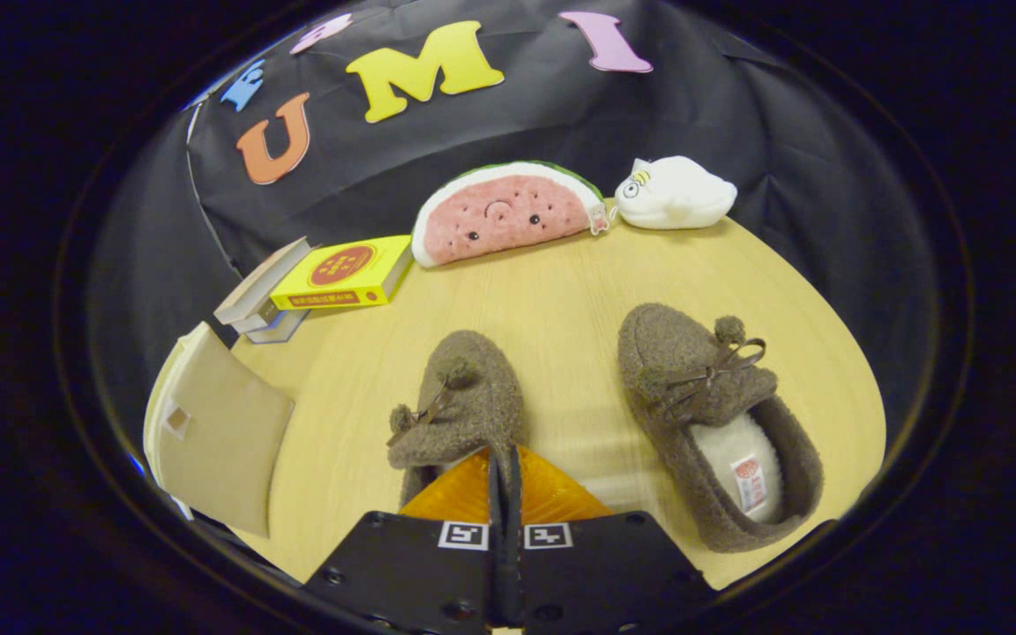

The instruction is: Open the storage box then place both shoes into the box .Put the left shoe in first, then the right shoe, with the right side of both shoes facing outward in a uniform manner.

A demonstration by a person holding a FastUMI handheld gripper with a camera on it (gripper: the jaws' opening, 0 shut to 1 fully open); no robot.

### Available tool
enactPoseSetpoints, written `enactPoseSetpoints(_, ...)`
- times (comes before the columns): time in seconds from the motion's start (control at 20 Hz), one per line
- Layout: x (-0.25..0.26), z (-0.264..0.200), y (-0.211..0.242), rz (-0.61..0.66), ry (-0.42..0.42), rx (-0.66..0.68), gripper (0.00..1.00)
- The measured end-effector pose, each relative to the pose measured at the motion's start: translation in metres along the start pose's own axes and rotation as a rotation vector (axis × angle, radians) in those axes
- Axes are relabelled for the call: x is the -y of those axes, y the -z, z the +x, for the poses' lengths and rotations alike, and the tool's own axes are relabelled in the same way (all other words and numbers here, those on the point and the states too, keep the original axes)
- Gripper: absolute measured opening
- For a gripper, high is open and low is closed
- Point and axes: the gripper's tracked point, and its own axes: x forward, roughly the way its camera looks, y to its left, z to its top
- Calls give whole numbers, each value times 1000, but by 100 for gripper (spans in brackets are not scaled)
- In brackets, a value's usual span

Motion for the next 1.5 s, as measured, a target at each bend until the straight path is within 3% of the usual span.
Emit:
enactPoseSetpoints(0.3, -64, -43, -12, 83, -106, 19, 0)
enactPoseSetpoints(0.85, -286, -111, -45, 207, -330, 13, 0)
enactPoseSetpoints(1.15, -376, -89, -5, 242, -314, -4, 0)
enactPoseSetpoints(1.5, -424, -43, 55, 283, -231, -58, 0)
